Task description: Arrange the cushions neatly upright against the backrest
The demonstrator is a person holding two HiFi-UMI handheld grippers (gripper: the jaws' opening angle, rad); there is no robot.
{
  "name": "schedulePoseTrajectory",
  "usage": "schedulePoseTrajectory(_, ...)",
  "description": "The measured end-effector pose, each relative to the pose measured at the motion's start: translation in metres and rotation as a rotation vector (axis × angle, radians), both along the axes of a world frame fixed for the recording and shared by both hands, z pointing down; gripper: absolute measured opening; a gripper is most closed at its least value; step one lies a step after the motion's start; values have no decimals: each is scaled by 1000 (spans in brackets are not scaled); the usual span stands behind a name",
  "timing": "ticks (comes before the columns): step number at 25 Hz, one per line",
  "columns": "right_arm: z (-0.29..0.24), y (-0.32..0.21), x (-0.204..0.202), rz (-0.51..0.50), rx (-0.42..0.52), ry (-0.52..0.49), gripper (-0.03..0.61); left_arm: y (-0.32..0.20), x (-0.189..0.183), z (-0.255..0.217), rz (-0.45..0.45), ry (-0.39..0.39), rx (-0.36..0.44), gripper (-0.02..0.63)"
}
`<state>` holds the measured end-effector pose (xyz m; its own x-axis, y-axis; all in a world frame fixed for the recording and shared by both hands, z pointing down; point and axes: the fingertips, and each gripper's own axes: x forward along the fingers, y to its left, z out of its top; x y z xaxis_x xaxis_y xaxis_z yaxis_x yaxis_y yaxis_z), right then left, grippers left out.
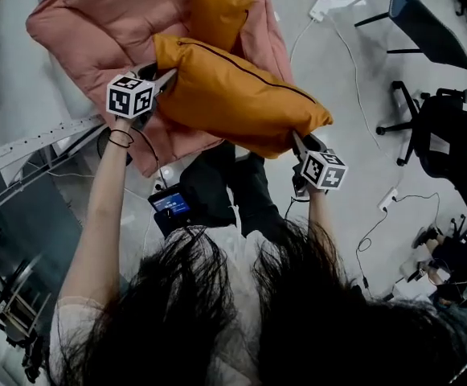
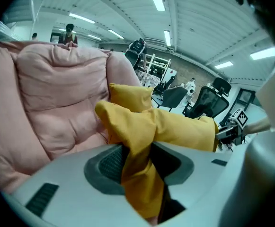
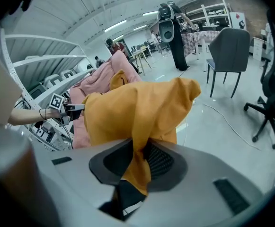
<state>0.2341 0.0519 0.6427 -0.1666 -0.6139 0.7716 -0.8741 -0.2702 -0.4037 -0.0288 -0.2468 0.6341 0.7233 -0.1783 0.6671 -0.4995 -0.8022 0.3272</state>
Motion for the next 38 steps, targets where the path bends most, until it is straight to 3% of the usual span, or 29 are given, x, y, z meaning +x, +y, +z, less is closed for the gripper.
schedulePoseTrajectory(7, -37, 21, 16, -32, 61, 28, 84, 51, -15, -55, -55, 13, 76, 170)
schedulePoseTrajectory(16, -111, -12, 44, -180, 227, 101, 80, 108, -52, -124, -348, 83, 139, 164)
schedulePoseTrajectory(21, -148, -27, 50, -252, 327, 117, 77, 140, -67, -167, -469, 127, 205, 163)
schedulePoseTrajectory(28, -179, -57, 44, -346, 429, 107, 74, 173, -91, -209, -634, 162, 303, 160)
schedulePoseTrajectory(38, -213, -106, 9, -438, 496, 109, 71, 178, -133, -233, -743, 180, 334, 156)
